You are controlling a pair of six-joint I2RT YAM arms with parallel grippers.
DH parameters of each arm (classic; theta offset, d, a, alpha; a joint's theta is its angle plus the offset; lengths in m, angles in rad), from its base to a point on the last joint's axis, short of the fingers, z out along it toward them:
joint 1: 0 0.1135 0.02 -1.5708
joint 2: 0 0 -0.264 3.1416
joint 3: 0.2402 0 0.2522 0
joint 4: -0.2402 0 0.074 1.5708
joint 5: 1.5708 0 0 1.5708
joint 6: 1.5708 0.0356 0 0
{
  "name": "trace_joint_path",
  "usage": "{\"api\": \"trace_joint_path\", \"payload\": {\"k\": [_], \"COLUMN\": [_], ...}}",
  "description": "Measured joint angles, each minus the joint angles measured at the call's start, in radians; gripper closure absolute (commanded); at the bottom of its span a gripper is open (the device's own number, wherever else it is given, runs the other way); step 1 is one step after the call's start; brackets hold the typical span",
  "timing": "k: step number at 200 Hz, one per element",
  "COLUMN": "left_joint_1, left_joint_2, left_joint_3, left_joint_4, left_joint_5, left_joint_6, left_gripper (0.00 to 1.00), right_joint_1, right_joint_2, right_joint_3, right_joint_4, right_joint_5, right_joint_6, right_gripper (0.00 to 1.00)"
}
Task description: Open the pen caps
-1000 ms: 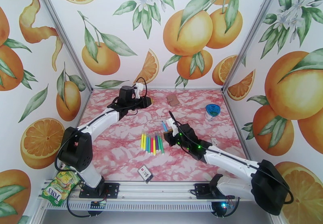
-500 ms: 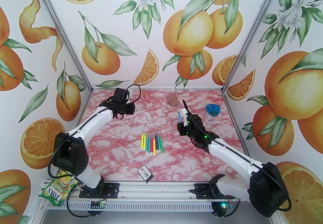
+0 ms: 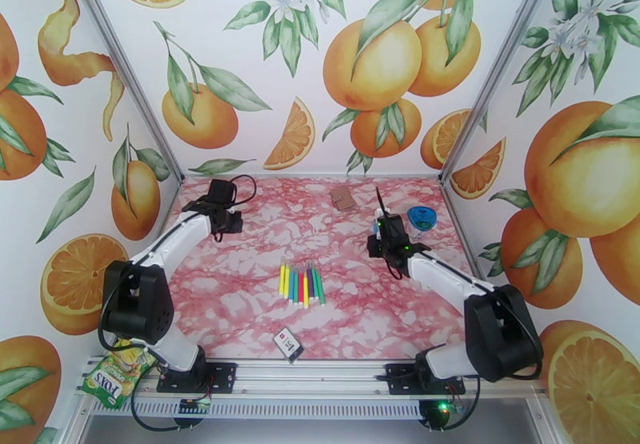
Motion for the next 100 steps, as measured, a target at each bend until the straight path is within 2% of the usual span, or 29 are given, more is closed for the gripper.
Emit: {"api": "trace_joint_path", "payload": {"k": [43,100], "left_joint_1": [0.057,0.088], "left_joint_2": [0.063,0.154], "left_joint_3": [-0.009,-0.007], "left_joint_4": [-0.003,-0.018], "left_joint_5": [0.006,0.018], "left_joint_6": [0.004,0.015], "left_gripper": [1.0,1.0], "right_joint_1": [-0.047,-0.097], "right_joint_2": [0.075,0.159], "right_joint_3": [0.065,0.113], "right_joint_4": [-0.042,-0.09], "right_joint_5": [0.013,0.027], "right_joint_6": [-0.001,-0.003], "right_gripper": [0.99,0.98]}}
